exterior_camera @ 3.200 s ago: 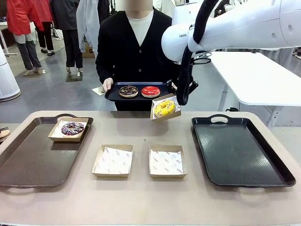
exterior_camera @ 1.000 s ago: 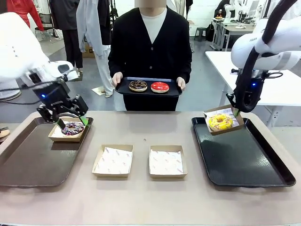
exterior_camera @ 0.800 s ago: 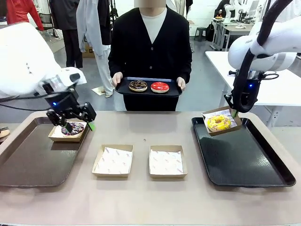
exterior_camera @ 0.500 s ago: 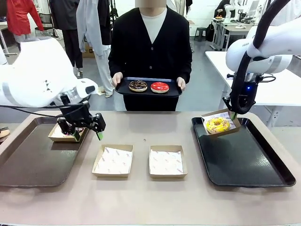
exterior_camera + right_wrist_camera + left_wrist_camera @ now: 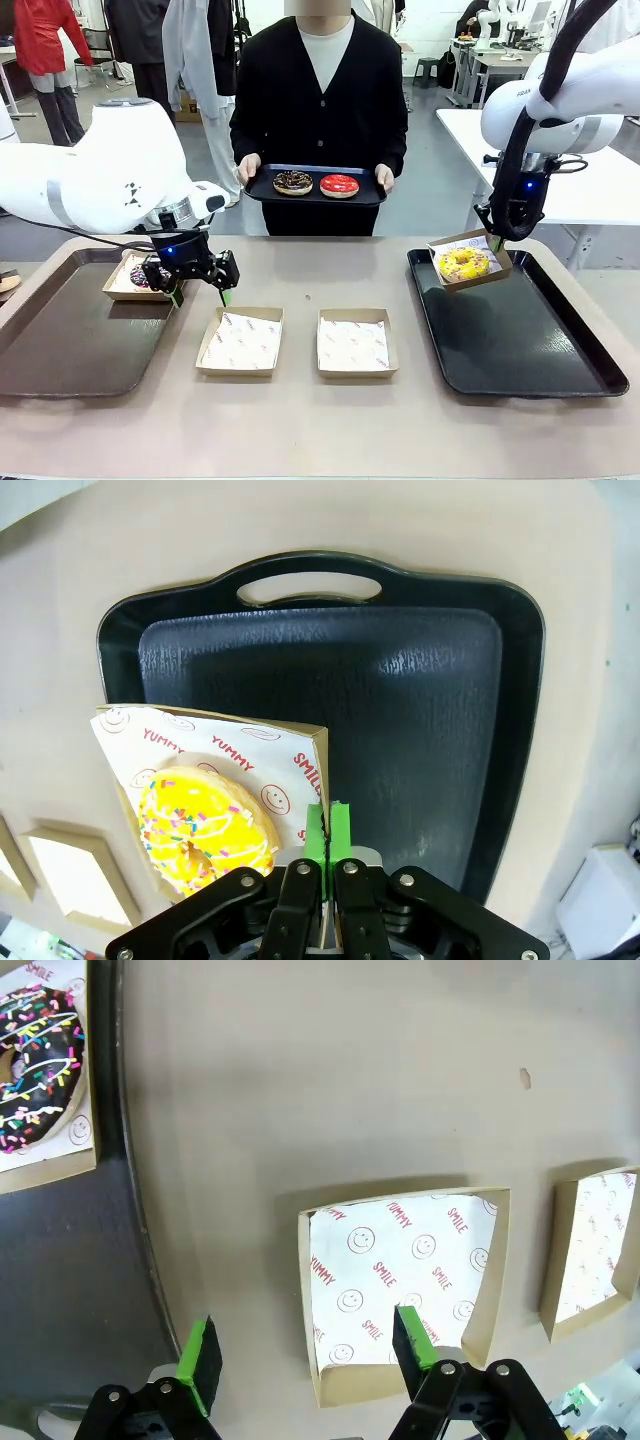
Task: Individually package the donuts and arrange them on the tray.
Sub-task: Place the picked Paper togo box on the Handle tray while simultaneously picking up another Paper togo box from the table with the other hand.
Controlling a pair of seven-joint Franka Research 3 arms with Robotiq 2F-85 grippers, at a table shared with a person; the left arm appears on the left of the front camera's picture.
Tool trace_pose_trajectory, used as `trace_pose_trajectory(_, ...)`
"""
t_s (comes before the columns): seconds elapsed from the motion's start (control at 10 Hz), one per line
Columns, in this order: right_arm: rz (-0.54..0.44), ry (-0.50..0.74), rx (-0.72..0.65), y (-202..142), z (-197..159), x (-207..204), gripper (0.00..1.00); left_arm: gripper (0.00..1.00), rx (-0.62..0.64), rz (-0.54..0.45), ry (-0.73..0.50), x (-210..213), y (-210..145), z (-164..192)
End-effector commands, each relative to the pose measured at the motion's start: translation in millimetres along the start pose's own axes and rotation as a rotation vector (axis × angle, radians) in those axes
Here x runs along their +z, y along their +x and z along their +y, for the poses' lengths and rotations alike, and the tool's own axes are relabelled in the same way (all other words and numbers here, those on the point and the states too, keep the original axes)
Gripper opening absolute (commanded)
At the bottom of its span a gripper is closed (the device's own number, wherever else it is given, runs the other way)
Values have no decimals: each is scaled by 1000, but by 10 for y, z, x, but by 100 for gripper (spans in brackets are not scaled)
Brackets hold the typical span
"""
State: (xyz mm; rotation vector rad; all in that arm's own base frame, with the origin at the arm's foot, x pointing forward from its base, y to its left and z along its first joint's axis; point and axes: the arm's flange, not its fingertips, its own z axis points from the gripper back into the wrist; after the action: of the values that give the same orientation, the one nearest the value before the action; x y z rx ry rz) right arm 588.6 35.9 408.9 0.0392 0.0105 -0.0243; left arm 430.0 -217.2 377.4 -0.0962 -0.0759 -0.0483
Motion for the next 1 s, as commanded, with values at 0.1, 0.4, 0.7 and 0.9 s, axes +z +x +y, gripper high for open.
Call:
trace_pose_trajectory(0.1,-4,0,0,-16,-3,15,1,90,44,-20,46,-116,-54,-104)
trace_pose_trajectory(0.4,-4,0,0,-16,-3,15,1,90,102,-13,13,-76,-21,-76)
trace_pose_trajectory(0.7,-4,0,0,-16,-3,15,1,90,45,2,19,-106,-39,-54)
trace_pose_trajectory(0.9,-4,0,0,-16,-3,15,1,90,45,2,19,-106,-39,-54)
